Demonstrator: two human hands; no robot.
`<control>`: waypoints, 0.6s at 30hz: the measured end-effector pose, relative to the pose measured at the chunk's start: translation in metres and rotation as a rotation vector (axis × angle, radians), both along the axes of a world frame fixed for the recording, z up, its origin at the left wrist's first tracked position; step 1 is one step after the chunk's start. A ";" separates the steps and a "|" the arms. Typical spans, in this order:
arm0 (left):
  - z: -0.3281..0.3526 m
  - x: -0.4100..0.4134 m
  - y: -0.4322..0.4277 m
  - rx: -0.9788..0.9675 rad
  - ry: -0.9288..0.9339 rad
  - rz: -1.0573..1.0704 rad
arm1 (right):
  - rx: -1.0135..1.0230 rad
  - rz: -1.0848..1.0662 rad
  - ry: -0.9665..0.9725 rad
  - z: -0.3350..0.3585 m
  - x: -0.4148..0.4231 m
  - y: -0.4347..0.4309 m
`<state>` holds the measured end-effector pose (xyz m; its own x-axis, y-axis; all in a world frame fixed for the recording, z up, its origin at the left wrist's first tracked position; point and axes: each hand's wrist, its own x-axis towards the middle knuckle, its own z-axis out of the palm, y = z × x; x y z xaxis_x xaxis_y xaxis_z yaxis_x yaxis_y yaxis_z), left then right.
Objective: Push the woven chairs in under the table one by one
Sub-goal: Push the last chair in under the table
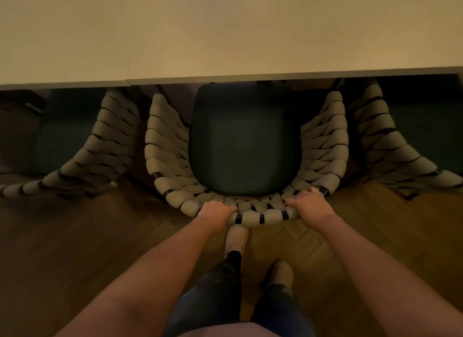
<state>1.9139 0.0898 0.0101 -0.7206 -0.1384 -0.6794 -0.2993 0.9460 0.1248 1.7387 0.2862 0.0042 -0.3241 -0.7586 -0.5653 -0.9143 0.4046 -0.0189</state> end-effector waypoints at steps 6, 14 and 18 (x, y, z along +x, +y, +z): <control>0.002 -0.008 -0.008 0.007 0.023 0.006 | -0.012 0.017 0.024 0.000 -0.010 -0.009; 0.003 -0.032 -0.027 0.015 0.062 0.010 | 0.026 -0.016 0.048 0.004 -0.032 -0.029; 0.003 -0.043 -0.027 0.028 0.086 0.005 | 0.016 -0.008 0.038 0.005 -0.045 -0.029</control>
<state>1.8712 0.0624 0.0132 -0.7757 -0.1238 -0.6188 -0.2911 0.9402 0.1768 1.6941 0.2577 0.0090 -0.3520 -0.7466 -0.5645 -0.9108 0.4121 0.0228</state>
